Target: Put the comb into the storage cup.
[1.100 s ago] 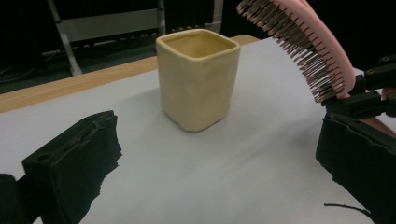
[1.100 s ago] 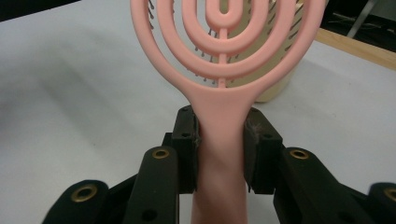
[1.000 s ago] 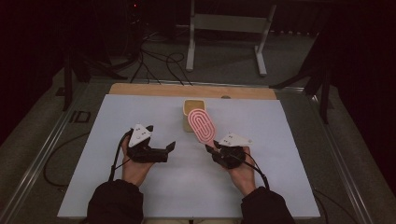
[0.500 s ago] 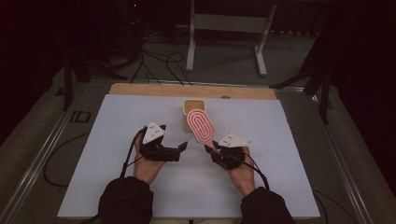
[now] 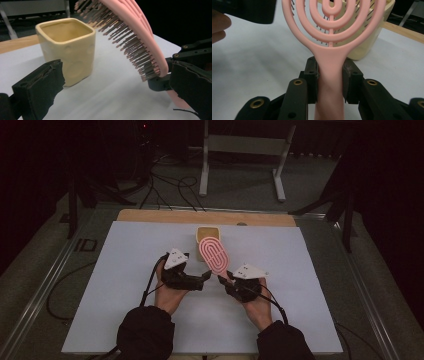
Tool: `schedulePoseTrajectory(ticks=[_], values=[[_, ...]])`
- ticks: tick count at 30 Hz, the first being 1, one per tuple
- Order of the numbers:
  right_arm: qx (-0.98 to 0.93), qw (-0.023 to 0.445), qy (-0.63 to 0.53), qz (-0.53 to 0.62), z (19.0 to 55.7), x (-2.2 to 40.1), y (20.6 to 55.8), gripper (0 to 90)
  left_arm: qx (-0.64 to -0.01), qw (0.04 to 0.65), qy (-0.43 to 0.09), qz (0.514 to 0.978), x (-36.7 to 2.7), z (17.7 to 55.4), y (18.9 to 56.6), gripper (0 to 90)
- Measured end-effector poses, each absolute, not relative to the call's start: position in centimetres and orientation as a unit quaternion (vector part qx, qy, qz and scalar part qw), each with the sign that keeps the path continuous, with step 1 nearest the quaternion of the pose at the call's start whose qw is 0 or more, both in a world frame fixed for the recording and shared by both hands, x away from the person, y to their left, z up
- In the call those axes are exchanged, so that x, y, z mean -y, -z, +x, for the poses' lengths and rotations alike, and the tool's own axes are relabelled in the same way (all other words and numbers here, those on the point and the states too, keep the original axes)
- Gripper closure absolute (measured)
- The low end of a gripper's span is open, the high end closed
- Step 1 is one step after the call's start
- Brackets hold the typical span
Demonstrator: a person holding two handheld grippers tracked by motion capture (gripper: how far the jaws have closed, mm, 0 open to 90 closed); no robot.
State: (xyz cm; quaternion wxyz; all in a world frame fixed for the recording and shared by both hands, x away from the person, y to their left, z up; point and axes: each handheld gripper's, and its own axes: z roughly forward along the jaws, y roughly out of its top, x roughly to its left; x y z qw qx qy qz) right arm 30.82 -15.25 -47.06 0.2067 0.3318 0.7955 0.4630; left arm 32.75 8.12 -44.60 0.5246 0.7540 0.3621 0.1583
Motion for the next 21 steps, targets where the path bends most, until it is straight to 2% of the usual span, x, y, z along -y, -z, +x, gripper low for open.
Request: schedulePoseTrajectory(ticks=[9,16,21], values=[[-0.793,0.205,-0.469,0.331,30.7,15.1,47.0,69.5,-0.369,0.531,-0.130,0.752,-6.8,33.2,44.5,2.9],[-0.792,0.208,-0.470,0.330,30.6,14.9,47.1,69.6,-0.386,0.527,-0.129,0.746,-5.6,33.4,44.3,20.2],[-0.793,0.207,-0.471,0.327,30.5,14.8,47.1,69.6,-0.392,0.530,-0.103,0.745,-5.2,33.7,44.5,38.0]])
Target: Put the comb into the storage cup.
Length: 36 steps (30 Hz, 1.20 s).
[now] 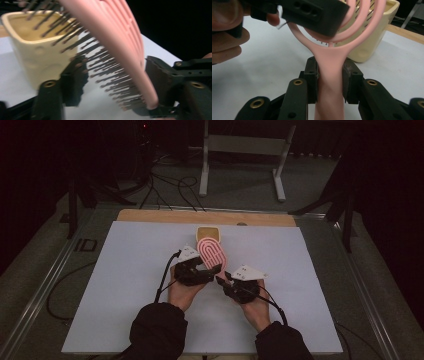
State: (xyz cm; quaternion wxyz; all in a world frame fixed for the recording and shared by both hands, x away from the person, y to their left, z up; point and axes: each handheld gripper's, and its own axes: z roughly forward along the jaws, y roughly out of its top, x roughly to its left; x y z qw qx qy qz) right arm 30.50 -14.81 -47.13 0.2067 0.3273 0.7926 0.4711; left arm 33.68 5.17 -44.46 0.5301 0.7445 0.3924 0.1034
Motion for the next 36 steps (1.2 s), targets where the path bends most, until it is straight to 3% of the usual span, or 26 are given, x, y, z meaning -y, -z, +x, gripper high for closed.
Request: schedulePoseTrajectory(ticks=[12,34,36], values=[[-0.794,0.204,-0.473,0.324,30.42,14.48,47.32,69.6,-0.385,0.549,-0.075,0.738,-5.44,33.87,44.54,55.3],[-0.796,0.197,-0.470,0.326,30.59,14.34,47.66,68.9,-0.376,0.562,-0.045,0.735,-5.13,33.63,44.62,64.4],[-0.798,0.198,-0.470,0.321,30.57,14.30,47.65,65.2,-0.374,0.564,-0.047,0.734,-5.07,33.55,44.60,64.5]])
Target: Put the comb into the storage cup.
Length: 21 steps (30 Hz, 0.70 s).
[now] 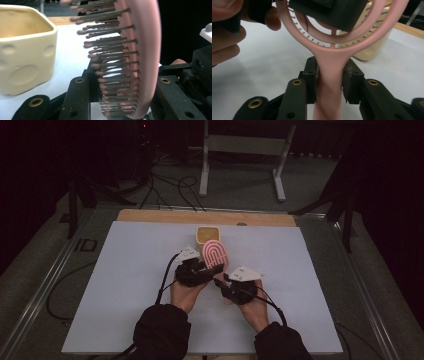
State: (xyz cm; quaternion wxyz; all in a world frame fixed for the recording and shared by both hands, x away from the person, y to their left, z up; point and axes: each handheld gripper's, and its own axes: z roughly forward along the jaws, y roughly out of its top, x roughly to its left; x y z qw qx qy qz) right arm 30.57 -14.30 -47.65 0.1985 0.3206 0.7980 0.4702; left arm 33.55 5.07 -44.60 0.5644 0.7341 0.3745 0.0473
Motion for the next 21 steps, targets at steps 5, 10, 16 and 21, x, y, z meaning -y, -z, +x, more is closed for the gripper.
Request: schedulePoseTrajectory(ticks=[5,10,16,21], values=[[-0.796,0.196,-0.476,0.318,30.52,14.16,47.58,52.7,-0.375,0.566,-0.047,0.733,-5.07,33.53,44.66,64.5],[-0.791,0.193,-0.477,0.330,30.81,14.47,47.50,38.0,-0.374,0.567,-0.049,0.732,-5.23,33.54,44.57,64.5],[-0.778,0.193,-0.480,0.356,31.09,14.93,47.26,15.1,-0.368,0.572,-0.045,0.732,-5.47,33.54,44.46,64.5],[-0.779,0.192,-0.483,0.350,31.05,15.06,46.92,10.2,-0.356,0.575,-0.041,0.736,-5.72,33.51,44.43,64.5]])
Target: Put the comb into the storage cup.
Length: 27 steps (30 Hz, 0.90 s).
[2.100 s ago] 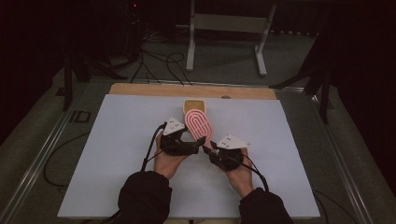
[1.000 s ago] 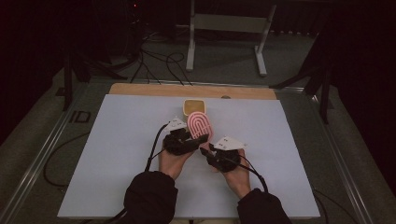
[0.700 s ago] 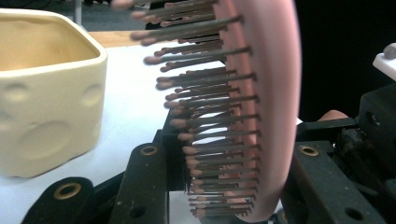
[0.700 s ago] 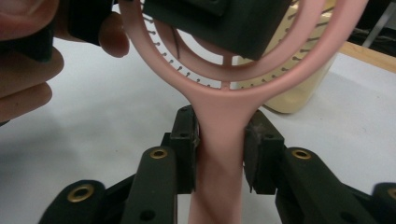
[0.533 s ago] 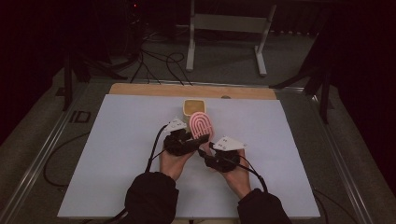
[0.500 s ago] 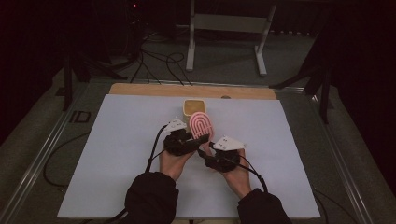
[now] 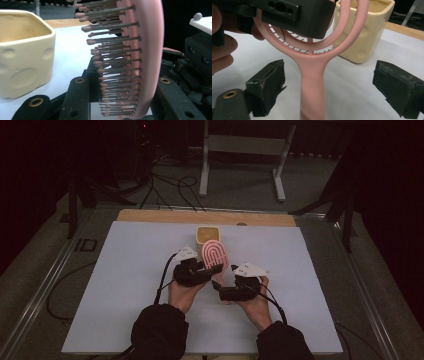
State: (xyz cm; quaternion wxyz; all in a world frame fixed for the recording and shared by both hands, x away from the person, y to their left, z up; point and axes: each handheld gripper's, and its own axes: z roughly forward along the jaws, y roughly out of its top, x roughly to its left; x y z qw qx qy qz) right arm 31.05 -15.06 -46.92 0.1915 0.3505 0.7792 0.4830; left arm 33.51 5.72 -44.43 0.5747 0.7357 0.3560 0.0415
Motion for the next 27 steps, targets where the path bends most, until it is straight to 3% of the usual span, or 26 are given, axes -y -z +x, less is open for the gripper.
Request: schedulePoseTrajectory(ticks=[27], values=[[-0.780,0.206,-0.469,0.361,30.6,19.4,45.3,9.1,-0.360,0.584,-0.050,0.726,-8.1,34.5,43.4,64.5]])
